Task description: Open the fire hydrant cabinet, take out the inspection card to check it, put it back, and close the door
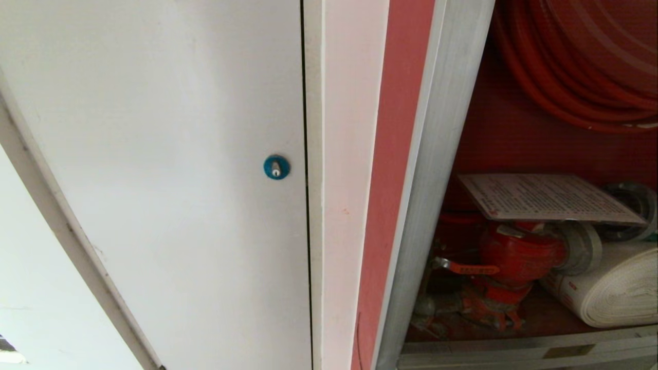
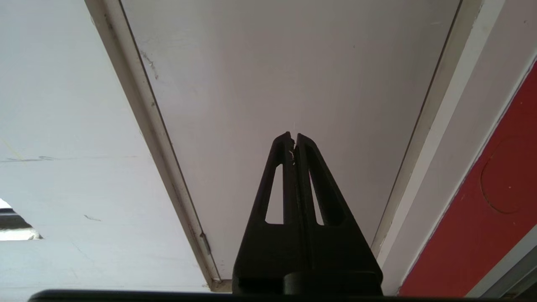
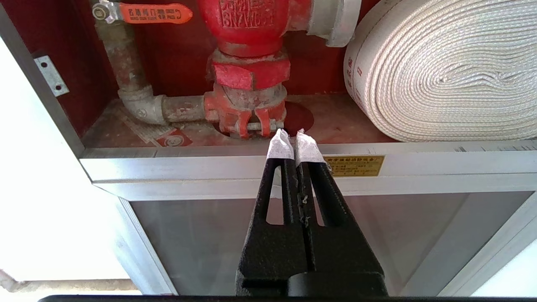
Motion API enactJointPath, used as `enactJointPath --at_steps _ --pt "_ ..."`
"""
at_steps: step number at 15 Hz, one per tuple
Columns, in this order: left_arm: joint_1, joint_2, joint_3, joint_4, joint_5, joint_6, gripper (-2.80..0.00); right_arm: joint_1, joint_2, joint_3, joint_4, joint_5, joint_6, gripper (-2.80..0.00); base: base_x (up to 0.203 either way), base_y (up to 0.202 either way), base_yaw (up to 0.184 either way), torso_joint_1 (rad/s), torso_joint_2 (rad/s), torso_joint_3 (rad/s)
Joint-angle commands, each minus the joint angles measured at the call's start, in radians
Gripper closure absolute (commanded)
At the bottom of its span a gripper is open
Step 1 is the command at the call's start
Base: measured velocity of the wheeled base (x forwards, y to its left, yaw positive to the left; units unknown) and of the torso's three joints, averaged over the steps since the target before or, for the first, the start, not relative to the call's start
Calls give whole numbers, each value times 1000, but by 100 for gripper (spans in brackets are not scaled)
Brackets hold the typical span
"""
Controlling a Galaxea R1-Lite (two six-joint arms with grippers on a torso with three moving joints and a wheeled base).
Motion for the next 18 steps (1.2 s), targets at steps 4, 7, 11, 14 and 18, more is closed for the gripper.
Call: enactJointPath --at_steps 4,7,11,14,18 --pt "0 1 7 0 -1 -1 0 0 -2 2 0 0 0 0 0 0 0 0 0 0" --pt "0 1 8 0 0 0 0 0 -2 2 0 0 0 0 0 0 0 0 0 0" --pt "0 1 8 0 0 -1 0 0 -2 2 0 0 0 0 0 0 0 0 0 0" --pt "0 1 8 0 0 -1 0 0 -2 2 0 0 0 0 0 0 0 0 0 0" --pt "0 1 8 0 0 -1 0 0 -2 0 0 0 0 0 -113 0 4 9 5 4"
